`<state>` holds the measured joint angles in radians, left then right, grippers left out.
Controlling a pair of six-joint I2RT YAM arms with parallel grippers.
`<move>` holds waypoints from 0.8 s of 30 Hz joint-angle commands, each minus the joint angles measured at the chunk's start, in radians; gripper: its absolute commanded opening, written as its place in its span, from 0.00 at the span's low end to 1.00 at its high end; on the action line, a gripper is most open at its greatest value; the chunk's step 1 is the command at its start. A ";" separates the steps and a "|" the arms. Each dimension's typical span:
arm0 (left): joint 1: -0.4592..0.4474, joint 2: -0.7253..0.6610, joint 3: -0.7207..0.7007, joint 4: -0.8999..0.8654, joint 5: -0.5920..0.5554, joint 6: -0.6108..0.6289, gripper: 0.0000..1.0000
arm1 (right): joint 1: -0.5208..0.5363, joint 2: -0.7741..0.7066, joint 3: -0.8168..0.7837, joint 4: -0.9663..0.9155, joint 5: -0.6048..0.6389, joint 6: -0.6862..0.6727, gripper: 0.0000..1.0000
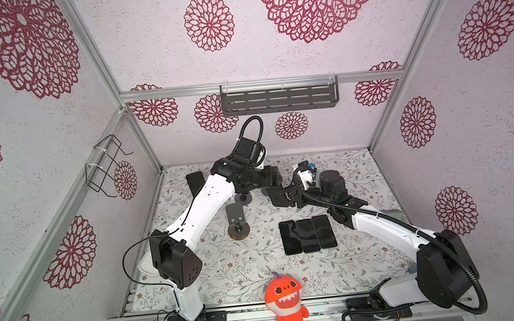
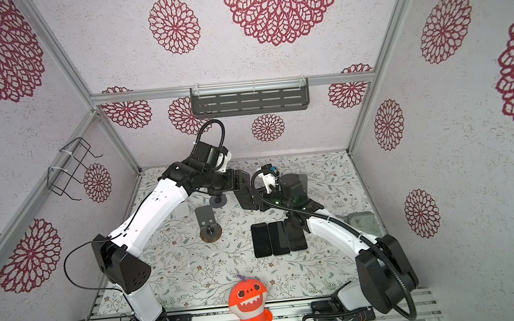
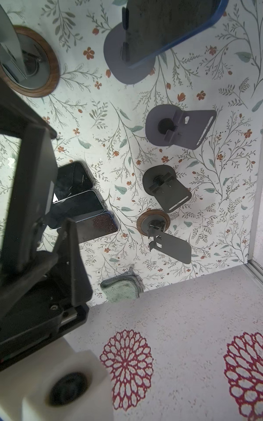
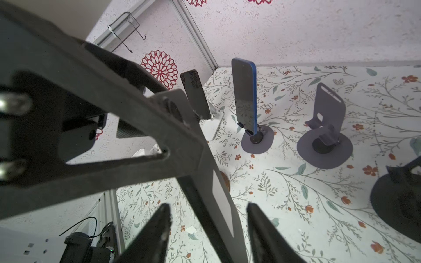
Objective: Remove the phone from the phone stand
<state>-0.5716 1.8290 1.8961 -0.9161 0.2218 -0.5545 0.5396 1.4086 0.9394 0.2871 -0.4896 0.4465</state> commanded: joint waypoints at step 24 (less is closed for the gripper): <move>0.032 -0.079 -0.072 0.109 0.039 -0.050 0.76 | 0.036 0.001 -0.072 0.063 0.061 -0.020 0.36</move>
<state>-0.5476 1.7924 1.8164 -0.8524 0.2462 -0.5957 0.5701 1.4445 0.8772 0.3317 -0.4221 0.4438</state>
